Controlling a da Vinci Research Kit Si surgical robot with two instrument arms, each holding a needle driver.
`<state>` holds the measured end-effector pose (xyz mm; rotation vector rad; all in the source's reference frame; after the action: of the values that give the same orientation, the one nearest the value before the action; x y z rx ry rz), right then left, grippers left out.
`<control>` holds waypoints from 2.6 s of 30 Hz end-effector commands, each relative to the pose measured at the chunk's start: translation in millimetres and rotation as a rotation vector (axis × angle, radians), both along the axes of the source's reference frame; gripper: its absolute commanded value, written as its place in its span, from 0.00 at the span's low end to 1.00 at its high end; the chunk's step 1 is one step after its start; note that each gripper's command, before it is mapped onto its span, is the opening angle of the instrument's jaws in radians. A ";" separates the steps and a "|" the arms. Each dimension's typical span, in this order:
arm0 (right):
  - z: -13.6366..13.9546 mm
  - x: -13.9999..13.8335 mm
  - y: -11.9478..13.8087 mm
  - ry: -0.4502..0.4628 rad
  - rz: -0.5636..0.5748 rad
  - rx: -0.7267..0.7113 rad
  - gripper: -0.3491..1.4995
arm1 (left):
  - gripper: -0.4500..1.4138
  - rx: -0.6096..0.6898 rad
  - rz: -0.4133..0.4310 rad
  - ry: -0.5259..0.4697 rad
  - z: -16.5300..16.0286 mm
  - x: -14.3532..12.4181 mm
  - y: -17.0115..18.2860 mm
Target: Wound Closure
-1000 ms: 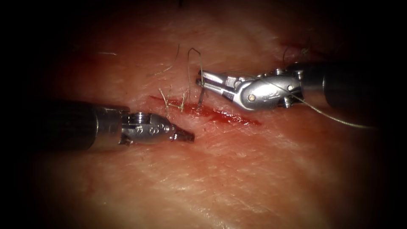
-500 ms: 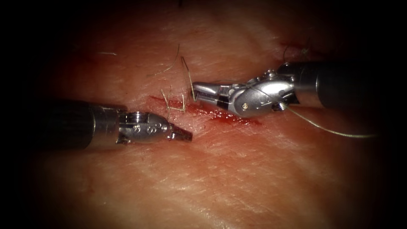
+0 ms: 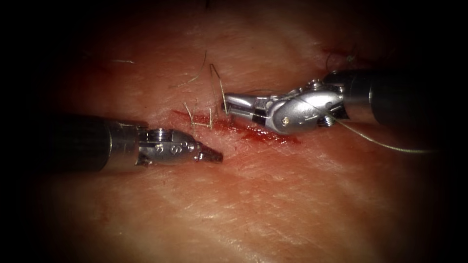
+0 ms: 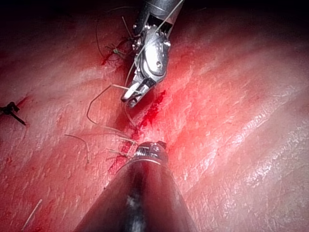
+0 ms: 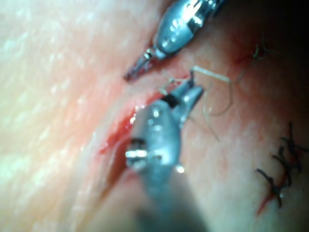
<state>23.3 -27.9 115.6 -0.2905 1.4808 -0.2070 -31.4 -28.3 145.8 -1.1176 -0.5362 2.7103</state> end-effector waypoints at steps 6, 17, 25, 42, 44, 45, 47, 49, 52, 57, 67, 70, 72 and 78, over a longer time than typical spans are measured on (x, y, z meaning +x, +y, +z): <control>0.8 0.7 0.3 0.001 0.005 0.056 0.00 | 0.13 -0.001 0.002 -0.001 0.9 -0.5 -0.3; 0.3 0.6 0.6 0.004 0.006 0.096 0.00 | 0.13 -0.008 0.008 -0.003 2.0 0.1 -0.1; 0.3 0.7 0.2 0.012 -0.001 0.129 0.00 | 0.13 -0.008 0.008 -0.003 2.1 0.1 0.0; -0.4 1.0 0.8 0.038 -0.003 0.253 0.00 | 0.13 -0.010 0.009 -0.002 2.3 0.1 -0.1; -0.6 1.0 1.2 0.041 0.011 0.273 0.00 | 0.13 -0.010 0.008 -0.002 2.3 0.1 -0.1; -0.6 0.9 1.4 0.040 0.018 0.274 0.00 | 0.13 -0.010 0.008 -0.002 2.3 0.1 -0.1; -0.7 0.8 1.7 0.036 0.024 0.277 0.00 | 0.13 -0.010 0.008 -0.002 2.3 0.1 -0.1; -1.0 0.7 2.2 0.043 0.037 0.281 0.00 | 0.13 -0.010 0.008 -0.002 2.3 0.1 -0.1; -1.1 0.7 2.4 0.044 0.042 0.282 0.00 | 0.13 -0.010 0.008 -0.002 2.3 0.1 -0.1; -1.1 0.7 2.6 0.045 0.048 0.319 0.00 | 0.12 -0.009 0.008 -0.002 2.2 0.1 -0.1; -0.6 1.3 2.6 0.048 0.073 0.580 0.00 | 0.12 -0.007 0.008 -0.003 1.9 0.0 0.0; -0.2 1.3 3.0 0.038 0.105 0.745 0.00 | 0.12 -0.007 0.008 -0.003 1.9 0.0 0.0; -0.1 1.2 3.0 0.029 0.106 0.810 0.00 | 0.12 -0.007 0.008 -0.003 1.9 0.0 0.0; 0.4 1.2 2.9 0.014 0.125 0.936 0.00 | 0.12 -0.007 0.008 -0.003 1.9 0.1 0.0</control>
<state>23.7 -24.8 115.7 0.3824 1.4083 0.6029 -30.7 -28.0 147.1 -1.1224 -0.5303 2.7198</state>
